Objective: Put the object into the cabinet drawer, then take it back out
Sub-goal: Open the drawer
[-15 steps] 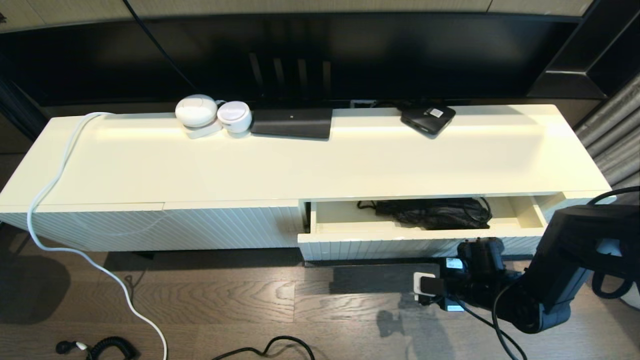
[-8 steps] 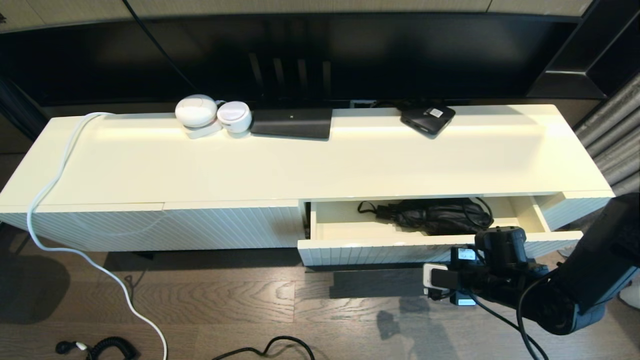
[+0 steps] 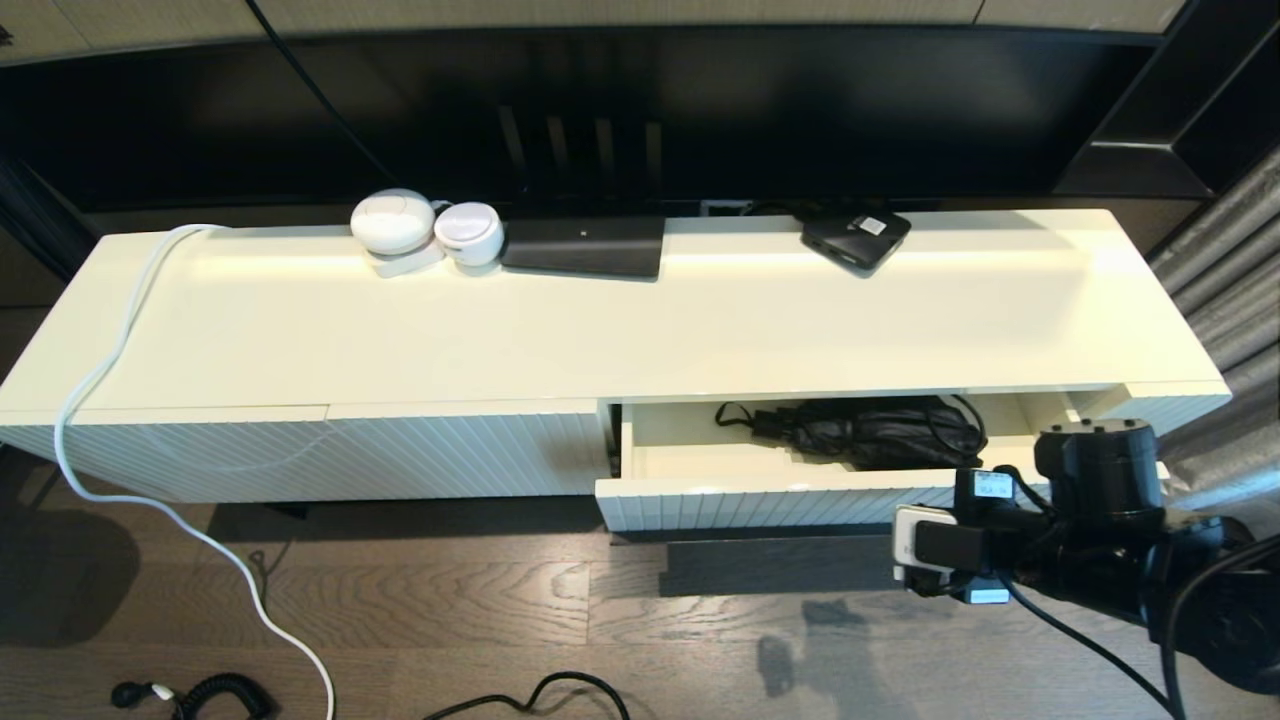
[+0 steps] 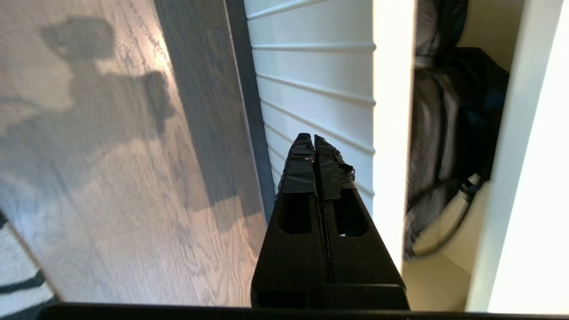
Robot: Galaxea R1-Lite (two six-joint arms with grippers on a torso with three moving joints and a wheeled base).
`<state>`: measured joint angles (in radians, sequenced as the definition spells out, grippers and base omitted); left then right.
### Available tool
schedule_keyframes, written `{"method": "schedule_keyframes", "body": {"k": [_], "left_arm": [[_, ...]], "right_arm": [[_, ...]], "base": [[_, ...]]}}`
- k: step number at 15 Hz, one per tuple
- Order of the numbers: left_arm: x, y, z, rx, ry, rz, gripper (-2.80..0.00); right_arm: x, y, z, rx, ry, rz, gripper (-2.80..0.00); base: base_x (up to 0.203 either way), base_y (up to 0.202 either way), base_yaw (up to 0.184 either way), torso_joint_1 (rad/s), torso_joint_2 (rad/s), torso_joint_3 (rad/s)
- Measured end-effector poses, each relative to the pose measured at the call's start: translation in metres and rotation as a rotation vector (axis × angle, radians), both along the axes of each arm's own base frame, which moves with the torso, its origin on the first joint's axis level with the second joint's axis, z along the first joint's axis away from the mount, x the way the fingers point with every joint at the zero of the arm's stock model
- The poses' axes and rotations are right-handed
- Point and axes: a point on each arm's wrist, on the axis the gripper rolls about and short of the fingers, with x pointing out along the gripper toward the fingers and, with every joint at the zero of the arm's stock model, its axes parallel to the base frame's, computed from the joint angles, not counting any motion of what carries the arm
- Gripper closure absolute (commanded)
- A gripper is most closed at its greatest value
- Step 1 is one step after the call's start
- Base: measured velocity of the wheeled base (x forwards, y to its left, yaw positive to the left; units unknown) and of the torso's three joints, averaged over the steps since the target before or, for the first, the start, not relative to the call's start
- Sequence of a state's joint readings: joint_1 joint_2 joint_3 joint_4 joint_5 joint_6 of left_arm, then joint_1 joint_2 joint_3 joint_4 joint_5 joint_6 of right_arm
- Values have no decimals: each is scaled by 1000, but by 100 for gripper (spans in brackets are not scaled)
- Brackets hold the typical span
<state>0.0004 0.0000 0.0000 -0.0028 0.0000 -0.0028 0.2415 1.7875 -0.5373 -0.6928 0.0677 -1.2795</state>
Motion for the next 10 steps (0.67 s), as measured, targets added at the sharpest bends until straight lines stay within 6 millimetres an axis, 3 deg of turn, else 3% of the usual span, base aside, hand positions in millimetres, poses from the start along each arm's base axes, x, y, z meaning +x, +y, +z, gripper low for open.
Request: {"method": "schedule_keyframes", "body": {"k": [3,7,10], "left_arm": [[0,0,0,0,0,0,0],[0,0,0,0,0,0,0],[0,0,0,0,0,0,0]], "right_arm": [[-20,-3,21,-7,-6,-3,0],[-48,-7,63,-12,-15,0,0],[-45,-6,89,-10,-25,4,0]], "base": [[0,0,0,0,0,0],[0,0,0,0,0,0],[0,0,0,0,0,0]]}}
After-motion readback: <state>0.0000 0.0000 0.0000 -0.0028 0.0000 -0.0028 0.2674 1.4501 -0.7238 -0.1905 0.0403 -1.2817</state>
